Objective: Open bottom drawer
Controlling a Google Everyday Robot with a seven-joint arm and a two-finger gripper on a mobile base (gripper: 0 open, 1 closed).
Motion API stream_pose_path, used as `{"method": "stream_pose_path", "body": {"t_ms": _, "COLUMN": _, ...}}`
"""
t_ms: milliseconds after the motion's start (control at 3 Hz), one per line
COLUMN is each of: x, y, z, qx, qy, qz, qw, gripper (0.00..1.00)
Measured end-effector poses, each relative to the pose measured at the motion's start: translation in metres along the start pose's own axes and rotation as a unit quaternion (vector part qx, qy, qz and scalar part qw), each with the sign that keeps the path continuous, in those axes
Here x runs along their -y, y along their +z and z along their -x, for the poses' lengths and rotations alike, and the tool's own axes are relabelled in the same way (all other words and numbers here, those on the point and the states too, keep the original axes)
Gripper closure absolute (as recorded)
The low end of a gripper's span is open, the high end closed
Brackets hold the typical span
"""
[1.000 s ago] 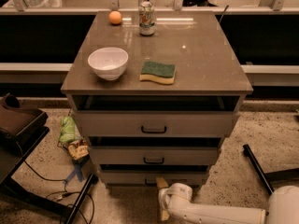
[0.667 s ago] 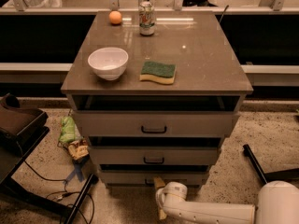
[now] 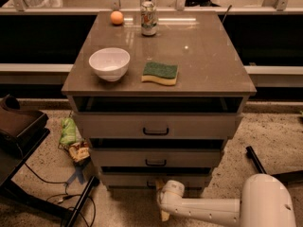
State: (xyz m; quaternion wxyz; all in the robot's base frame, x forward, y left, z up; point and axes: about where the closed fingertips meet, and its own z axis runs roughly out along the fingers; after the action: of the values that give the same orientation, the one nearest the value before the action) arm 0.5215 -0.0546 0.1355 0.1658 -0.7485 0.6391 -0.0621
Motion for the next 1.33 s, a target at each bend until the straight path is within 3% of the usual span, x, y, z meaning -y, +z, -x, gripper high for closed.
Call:
{"method": "stream_pose_path", "body": {"t_ms": 333, "x": -0.004, "y": 0.015, "z": 0.002, "qx": -0.008, "qy": -0.007, "qz": 0.019, "qw": 0.9998, "gripper": 0.00}}
{"method": "stream_pose_path", "body": {"t_ms": 1000, "x": -0.015, "y": 0.037, "z": 0.020, "qx": -0.016, "qy": -0.045, "qz": 0.047, "qw": 0.9978, "gripper": 0.41}}
{"method": "stream_pose_path", "body": {"t_ms": 1333, "x": -0.016, "y": 0.037, "z": 0.020, "qx": -0.016, "qy": -0.044, "qz": 0.047, "qw": 0.9978, "gripper": 0.64}}
